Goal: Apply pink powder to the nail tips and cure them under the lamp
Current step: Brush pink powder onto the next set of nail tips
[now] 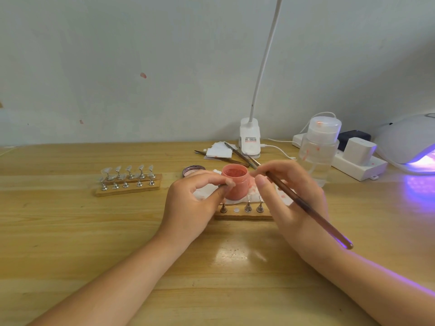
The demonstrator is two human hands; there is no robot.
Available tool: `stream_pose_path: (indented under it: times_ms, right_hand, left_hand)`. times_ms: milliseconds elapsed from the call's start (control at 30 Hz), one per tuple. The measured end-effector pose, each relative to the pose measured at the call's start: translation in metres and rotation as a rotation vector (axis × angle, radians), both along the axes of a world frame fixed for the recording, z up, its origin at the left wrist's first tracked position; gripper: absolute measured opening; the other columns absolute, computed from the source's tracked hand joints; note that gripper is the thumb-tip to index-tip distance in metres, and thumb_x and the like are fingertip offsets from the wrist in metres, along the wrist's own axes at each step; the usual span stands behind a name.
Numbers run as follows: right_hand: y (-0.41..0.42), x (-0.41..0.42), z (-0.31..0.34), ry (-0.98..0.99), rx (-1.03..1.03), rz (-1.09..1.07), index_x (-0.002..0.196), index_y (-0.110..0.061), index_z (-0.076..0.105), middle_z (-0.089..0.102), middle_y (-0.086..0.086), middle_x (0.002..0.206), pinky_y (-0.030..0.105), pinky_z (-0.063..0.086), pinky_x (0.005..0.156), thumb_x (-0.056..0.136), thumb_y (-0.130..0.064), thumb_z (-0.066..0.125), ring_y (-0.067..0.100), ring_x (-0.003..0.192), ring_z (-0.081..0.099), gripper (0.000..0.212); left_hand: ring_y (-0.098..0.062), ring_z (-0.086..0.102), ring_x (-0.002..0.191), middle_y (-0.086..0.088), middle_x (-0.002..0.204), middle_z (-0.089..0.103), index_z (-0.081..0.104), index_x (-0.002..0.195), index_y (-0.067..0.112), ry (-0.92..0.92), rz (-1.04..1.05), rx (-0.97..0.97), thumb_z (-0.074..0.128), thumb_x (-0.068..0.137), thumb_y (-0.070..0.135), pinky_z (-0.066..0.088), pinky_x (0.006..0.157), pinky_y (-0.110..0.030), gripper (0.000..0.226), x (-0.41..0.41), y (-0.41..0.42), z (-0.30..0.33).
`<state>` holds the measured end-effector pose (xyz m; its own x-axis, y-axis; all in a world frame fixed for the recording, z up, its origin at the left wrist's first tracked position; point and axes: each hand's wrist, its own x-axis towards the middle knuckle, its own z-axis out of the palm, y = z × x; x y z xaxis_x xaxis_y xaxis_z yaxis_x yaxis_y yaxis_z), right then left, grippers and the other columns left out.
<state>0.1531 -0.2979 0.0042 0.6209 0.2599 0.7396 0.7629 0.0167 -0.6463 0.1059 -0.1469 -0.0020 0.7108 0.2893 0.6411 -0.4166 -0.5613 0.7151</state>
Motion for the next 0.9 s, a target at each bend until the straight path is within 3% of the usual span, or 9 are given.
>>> stream_pose_path:
  times_ms: [100,200,300,367,433,567,733,900]
  right_hand:
    - [0.002,0.0,-0.002,0.02,-0.02,0.021,0.091,-0.021,0.056,0.068,-0.022,0.087,0.011,0.046,0.073,0.086,-0.027,0.059,-0.004,0.087,0.063,0.009]
    - [0.003,-0.002,-0.001,-0.009,-0.059,0.074,0.094,-0.028,0.052,0.066,-0.029,0.089,0.004,0.044,0.066,0.09,-0.026,0.05,-0.007,0.086,0.063,0.005]
    - [0.004,0.0,-0.002,-0.075,-0.125,0.05,0.094,-0.027,0.056,0.065,-0.026,0.095,0.013,0.048,0.067,0.09,-0.027,0.052,-0.005,0.089,0.062,0.007]
    - [0.005,0.003,-0.005,-0.09,-0.162,0.024,0.093,-0.026,0.057,0.066,-0.018,0.101,0.026,0.052,0.073,0.084,-0.026,0.063,0.002,0.094,0.062,0.011]
    - [0.007,0.006,-0.008,-0.09,-0.189,-0.001,0.092,-0.024,0.057,0.067,-0.013,0.101,0.032,0.051,0.079,0.076,-0.023,0.074,0.008,0.096,0.063,0.024]
    - [0.008,0.009,-0.009,-0.147,-0.194,-0.021,0.09,-0.018,0.06,0.067,-0.011,0.095,0.031,0.05,0.078,0.074,-0.02,0.076,0.012,0.091,0.064,0.024]
    - [0.006,0.008,-0.008,-0.109,-0.165,-0.002,0.088,-0.033,0.053,0.065,-0.012,0.093,0.036,0.053,0.072,0.075,-0.022,0.075,0.011,0.088,0.063,0.028]
    - [0.005,0.017,-0.015,-0.056,-0.255,-0.034,0.084,-0.024,0.06,0.065,-0.012,0.086,0.024,0.045,0.077,0.073,-0.02,0.077,0.008,0.089,0.059,0.021]
  left_hand:
    - [0.003,0.06,0.085,0.013,0.084,0.067,0.069,0.079,0.026,0.003,-0.026,0.018,0.071,0.074,0.008,0.04,0.078,-0.007,0.019,-0.002,-0.002,0.001]
    - [0.003,0.058,0.086,0.012,0.085,0.063,0.069,0.08,0.032,0.03,-0.038,-0.007,0.066,0.071,0.029,0.04,0.075,-0.006,0.01,-0.004,-0.005,0.003]
    - [0.004,0.056,0.083,0.008,0.082,0.061,0.069,0.08,0.032,0.046,-0.073,-0.027,0.065,0.068,0.03,0.041,0.067,-0.004,0.012,-0.005,-0.007,0.003]
    - [0.005,0.056,0.081,0.008,0.081,0.061,0.068,0.081,0.031,0.049,-0.101,-0.036,0.066,0.069,0.024,0.041,0.063,-0.002,0.013,-0.005,-0.007,0.003]
    - [0.006,0.057,0.081,0.009,0.081,0.061,0.068,0.082,0.029,0.048,-0.113,-0.044,0.069,0.071,0.014,0.041,0.062,-0.002,0.018,-0.005,-0.007,0.002]
    - [0.006,0.058,0.079,0.01,0.082,0.063,0.07,0.082,0.024,0.059,-0.117,-0.028,0.067,0.068,0.023,0.042,0.064,-0.003,0.014,-0.005,-0.007,0.003]
    - [0.004,0.058,0.083,0.014,0.08,0.067,0.07,0.084,0.029,0.122,-0.092,0.022,0.069,0.065,0.037,0.039,0.074,-0.004,0.021,-0.005,-0.003,0.003]
    - [0.003,0.055,0.087,0.021,0.088,0.063,0.061,0.089,0.03,0.266,-0.054,0.098,0.073,0.056,0.05,0.04,0.073,-0.007,0.041,-0.002,0.001,-0.002]
